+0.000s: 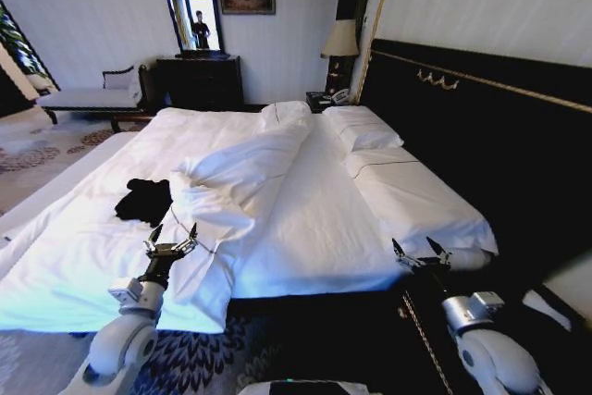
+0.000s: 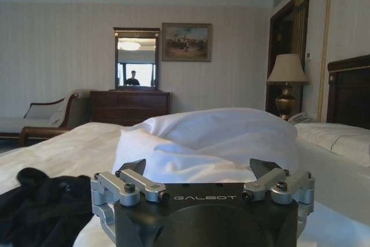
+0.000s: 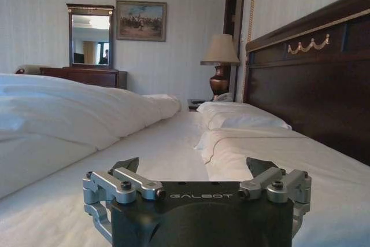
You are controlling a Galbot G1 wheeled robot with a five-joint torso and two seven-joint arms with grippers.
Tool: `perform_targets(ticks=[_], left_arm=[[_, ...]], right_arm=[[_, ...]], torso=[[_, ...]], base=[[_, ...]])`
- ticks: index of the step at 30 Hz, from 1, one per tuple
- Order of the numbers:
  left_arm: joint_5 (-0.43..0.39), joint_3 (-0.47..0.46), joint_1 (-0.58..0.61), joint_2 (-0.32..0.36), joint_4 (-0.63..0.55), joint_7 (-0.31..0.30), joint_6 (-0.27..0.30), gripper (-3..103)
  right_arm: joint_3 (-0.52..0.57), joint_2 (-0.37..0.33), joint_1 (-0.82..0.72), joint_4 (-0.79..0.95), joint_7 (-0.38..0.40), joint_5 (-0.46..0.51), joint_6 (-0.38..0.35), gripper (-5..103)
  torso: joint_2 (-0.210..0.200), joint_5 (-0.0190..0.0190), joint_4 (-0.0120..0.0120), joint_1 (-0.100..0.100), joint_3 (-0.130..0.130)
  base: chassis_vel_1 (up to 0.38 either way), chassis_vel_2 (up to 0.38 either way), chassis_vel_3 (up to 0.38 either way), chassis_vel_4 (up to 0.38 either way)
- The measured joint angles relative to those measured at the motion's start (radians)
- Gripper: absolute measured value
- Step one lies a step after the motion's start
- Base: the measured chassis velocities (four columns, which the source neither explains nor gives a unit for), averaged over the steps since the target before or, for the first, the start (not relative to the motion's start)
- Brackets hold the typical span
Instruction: Fold the clothes on the bed.
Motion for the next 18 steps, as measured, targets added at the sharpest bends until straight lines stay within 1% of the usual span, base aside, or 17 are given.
perform_targets(ticks=[4, 11, 18], left_arm=[[-0.004, 0.0, 0.008, 0.002, -0.009, 0.008, -0.004, 100], [-0.005, 0.003, 0.01, 0.016, -0.023, -0.008, 0.0, 100], [-0.004, 0.008, 0.02, 0.022, -0.035, 0.003, 0.005, 100]], right_arm=[[0.003, -0.005, -0.001, 0.004, -0.002, -0.002, 0.005, 100], [0.003, -0.003, 0.011, -0.007, -0.006, -0.003, 0.018, 100], [-0.001, 0.005, 0.016, -0.016, -0.011, -0.004, 0.027, 100]], torso=[[0.0, 0.0001, 0.0001, 0.0, 0.0], [0.0, 0.0001, 0.0, -0.001, 0.0], [0.0, 0.0001, -0.0001, -0.001, 0.0]], base=[[-0.091, 0.11, 0.09, -0.102], [-0.089, 0.091, 0.097, -0.083], [-0.177, 0.166, 0.175, -0.169]])
